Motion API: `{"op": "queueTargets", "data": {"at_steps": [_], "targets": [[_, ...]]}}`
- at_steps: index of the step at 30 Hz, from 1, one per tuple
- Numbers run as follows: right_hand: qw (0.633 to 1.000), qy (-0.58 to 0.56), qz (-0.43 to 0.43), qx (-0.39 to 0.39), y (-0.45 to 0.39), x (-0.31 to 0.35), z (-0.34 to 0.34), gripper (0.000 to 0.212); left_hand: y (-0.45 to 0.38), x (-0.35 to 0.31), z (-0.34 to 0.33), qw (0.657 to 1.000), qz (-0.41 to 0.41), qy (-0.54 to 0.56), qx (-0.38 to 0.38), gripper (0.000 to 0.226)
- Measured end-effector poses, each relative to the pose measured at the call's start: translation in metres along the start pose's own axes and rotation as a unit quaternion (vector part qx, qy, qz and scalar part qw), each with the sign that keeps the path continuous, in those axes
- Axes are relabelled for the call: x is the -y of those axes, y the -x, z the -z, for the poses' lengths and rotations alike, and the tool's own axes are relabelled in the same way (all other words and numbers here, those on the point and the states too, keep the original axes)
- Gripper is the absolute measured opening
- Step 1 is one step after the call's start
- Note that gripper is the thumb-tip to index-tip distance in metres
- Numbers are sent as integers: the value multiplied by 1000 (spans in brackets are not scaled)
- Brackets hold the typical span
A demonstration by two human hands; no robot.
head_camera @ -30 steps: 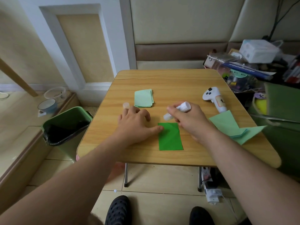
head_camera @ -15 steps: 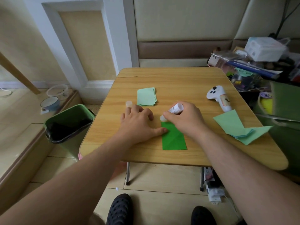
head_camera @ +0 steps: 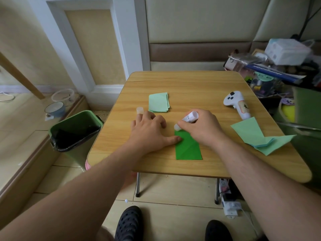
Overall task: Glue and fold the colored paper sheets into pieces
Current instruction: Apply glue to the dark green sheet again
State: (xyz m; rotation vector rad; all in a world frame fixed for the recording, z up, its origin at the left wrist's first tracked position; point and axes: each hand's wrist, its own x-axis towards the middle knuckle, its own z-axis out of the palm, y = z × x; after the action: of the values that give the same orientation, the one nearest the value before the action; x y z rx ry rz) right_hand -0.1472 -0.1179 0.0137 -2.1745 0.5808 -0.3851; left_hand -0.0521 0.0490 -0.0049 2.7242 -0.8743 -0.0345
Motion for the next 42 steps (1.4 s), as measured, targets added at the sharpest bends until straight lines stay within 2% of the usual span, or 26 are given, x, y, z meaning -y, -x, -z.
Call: {"op": "queueTargets", "data": {"at_steps": [4, 11, 18, 27, 34, 39, 42], "targets": [[1000, 5, -13, -10, -2, -1, 6, 14, 0, 0, 1, 1000, 1, 0, 4, 69], [1000, -27, -1, 2, -1, 7, -2, 14, 0, 1, -1, 1000, 0, -3, -4, 70], [999, 36, 3, -6, 0, 7, 0, 19, 0, 1, -1, 1000, -2, -2, -6, 70], [995, 94, -16, -4, -1, 1, 28, 14, 0, 1, 0, 1000, -2, 2, 4, 70], [999, 26, 15, -15, -1, 13, 9, 25, 1, 1, -1, 1000, -5, -2, 0, 69], [999, 42, 29, 18, 2, 17, -2, 23, 0, 2, -2, 1000, -5, -4, -2, 68], [997, 64, 29, 11, 1, 15, 2, 23, 0, 2, -2, 1000, -7, -6, -5, 70]]}}
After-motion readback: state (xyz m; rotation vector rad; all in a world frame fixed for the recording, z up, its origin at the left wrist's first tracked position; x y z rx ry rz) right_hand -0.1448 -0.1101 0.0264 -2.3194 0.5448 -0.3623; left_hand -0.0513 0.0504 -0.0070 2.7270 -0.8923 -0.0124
